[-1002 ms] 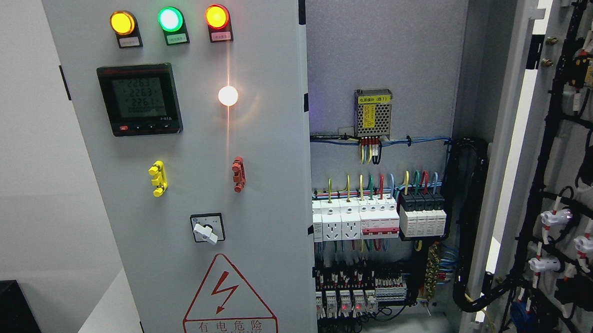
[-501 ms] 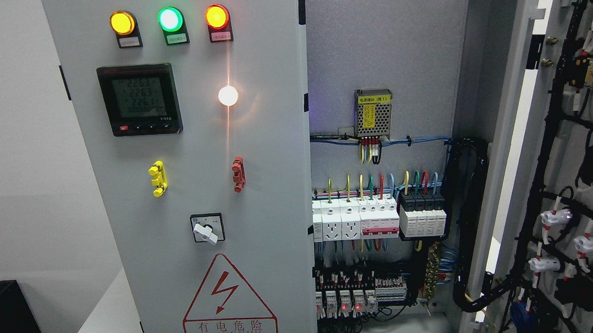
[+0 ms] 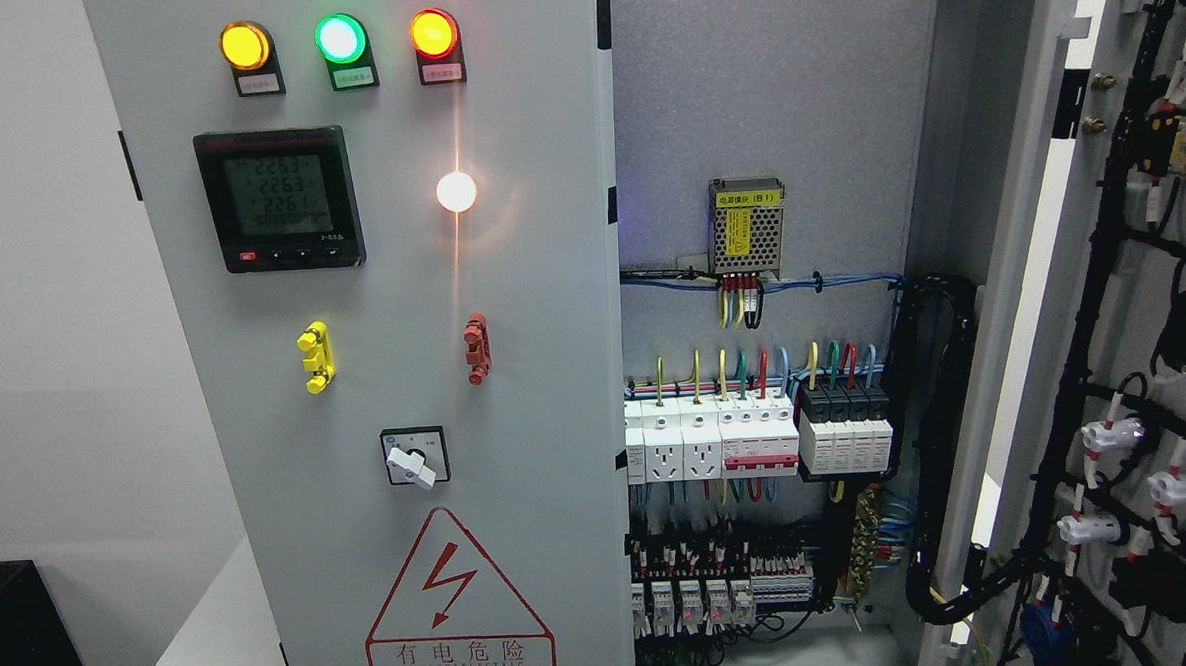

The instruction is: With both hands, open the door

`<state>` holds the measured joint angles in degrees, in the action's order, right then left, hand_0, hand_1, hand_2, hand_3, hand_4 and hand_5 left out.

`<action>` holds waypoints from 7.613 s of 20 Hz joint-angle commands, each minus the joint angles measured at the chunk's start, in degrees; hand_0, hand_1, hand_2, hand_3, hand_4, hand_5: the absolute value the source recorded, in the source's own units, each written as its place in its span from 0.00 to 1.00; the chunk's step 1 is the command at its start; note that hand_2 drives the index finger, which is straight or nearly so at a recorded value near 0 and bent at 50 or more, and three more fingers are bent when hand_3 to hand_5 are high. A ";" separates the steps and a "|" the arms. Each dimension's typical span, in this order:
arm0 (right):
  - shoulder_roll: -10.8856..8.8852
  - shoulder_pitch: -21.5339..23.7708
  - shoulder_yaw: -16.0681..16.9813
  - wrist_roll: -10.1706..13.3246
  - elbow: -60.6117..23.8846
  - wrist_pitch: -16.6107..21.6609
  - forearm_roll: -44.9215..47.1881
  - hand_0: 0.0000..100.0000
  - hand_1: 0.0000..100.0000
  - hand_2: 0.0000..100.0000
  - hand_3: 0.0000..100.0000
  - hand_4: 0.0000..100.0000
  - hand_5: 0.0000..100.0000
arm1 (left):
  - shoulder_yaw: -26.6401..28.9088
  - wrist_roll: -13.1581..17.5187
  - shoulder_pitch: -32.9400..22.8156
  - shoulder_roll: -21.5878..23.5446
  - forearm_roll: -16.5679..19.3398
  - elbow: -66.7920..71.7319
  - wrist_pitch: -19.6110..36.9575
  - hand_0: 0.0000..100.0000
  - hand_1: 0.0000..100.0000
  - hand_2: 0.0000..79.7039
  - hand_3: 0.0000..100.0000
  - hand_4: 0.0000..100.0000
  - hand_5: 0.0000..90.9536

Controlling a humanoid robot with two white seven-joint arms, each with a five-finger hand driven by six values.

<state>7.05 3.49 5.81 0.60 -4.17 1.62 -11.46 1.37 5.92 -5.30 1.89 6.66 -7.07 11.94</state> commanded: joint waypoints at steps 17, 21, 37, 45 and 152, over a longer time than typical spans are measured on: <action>-0.19 7.93 -1.50 0.01 -28.05 0.23 -0.05 0.19 0.00 0.00 0.00 0.00 0.00 | 9.00 -1.87 0.11 -2.15 -5.08 6.98 1.51 0.00 0.00 0.00 0.00 0.00 0.00; -0.63 12.76 -5.97 0.01 -44.22 0.23 -0.05 0.19 0.00 0.00 0.00 0.00 0.00 | 8.83 -4.08 0.11 -2.15 -5.08 6.72 1.51 0.00 0.00 0.00 0.00 0.00 0.00; -3.00 19.10 -16.17 0.01 -75.09 0.14 0.04 0.19 0.00 0.00 0.00 0.00 0.00 | 6.80 -4.08 0.11 -2.68 -4.90 6.72 -0.07 0.00 0.00 0.00 0.00 0.00 0.00; -4.41 19.54 -18.90 0.01 -90.47 0.40 0.04 0.19 0.00 0.00 0.00 0.00 0.00 | 6.72 -3.73 0.11 -2.59 -4.37 6.54 -2.09 0.00 0.00 0.00 0.00 0.00 0.00; -9.25 -36.97 -23.21 -5.26 -84.61 -7.33 27.01 0.19 0.00 0.00 0.00 0.00 0.00 | 4.08 -6.54 0.55 -6.99 -4.90 6.02 -1.48 0.00 0.00 0.00 0.00 0.00 0.00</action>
<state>-0.85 -31.52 -17.69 -4.40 -91.33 -5.60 14.38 6.34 -0.66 -4.83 -5.09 0.45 0.00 9.95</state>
